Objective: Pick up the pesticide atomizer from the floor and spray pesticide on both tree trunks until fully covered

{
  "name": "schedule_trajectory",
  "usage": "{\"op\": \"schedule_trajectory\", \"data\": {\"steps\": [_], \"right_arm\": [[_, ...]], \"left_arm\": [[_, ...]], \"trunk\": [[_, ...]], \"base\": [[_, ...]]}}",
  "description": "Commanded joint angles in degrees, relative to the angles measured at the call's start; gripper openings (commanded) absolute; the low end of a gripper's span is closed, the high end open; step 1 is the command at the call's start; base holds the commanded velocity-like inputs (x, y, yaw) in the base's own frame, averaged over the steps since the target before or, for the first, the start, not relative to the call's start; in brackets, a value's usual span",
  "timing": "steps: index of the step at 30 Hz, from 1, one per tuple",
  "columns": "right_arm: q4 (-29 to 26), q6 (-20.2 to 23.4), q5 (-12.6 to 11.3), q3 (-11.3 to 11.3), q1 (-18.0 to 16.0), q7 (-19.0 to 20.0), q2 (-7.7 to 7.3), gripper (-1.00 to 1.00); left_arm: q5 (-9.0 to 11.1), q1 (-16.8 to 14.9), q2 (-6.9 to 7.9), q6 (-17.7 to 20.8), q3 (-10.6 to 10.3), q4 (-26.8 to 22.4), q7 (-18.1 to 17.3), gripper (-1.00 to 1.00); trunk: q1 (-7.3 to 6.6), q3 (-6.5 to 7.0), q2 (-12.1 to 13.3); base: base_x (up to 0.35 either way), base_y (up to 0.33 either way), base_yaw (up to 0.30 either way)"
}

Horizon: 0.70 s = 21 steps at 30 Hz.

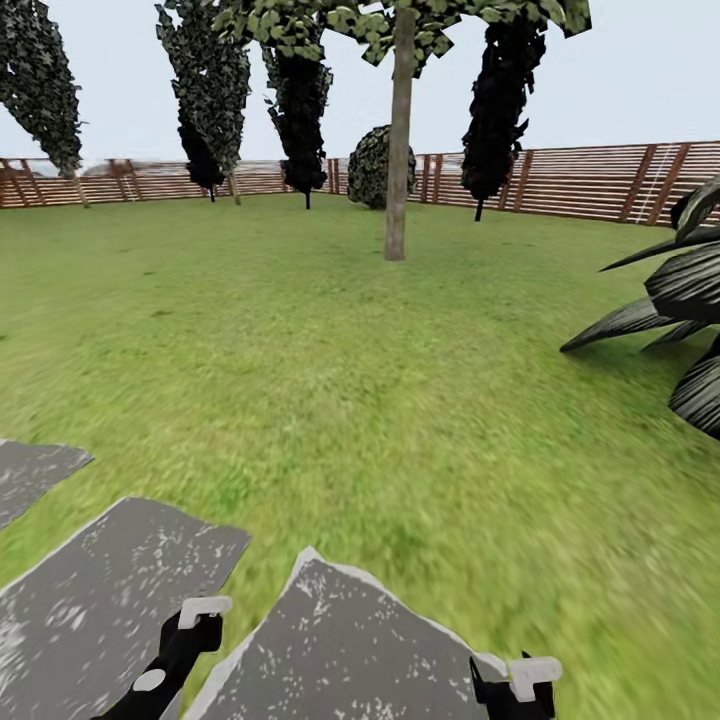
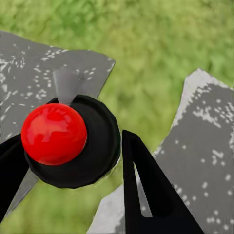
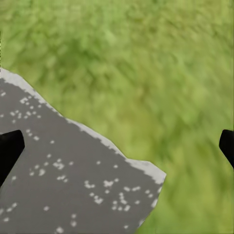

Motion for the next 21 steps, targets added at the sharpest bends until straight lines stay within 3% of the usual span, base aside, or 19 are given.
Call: {"op": "schedule_trajectory", "data": {"steps": [1, 21], "right_arm": [[0.00, 0.00, 0.00, 0.00, 0.00, 0.00, 0.00, 1.00], [0.00, 0.00, 0.00, 0.00, 0.00, 0.00, -0.02, 1.00]], "left_arm": [[0.02, 0.00, 0.00, 0.01, 0.00, -0.01, 0.05, -1.00], [0.01, 0.00, 0.00, -0.04, 0.00, -0.01, 0.05, -1.00]], "trunk": [[0.00, 0.00, 0.00], [0.00, 0.00, 0.00]], "base": [[0.332, 0.098, 0.000], [0.332, 0.098, 0.000]]}}
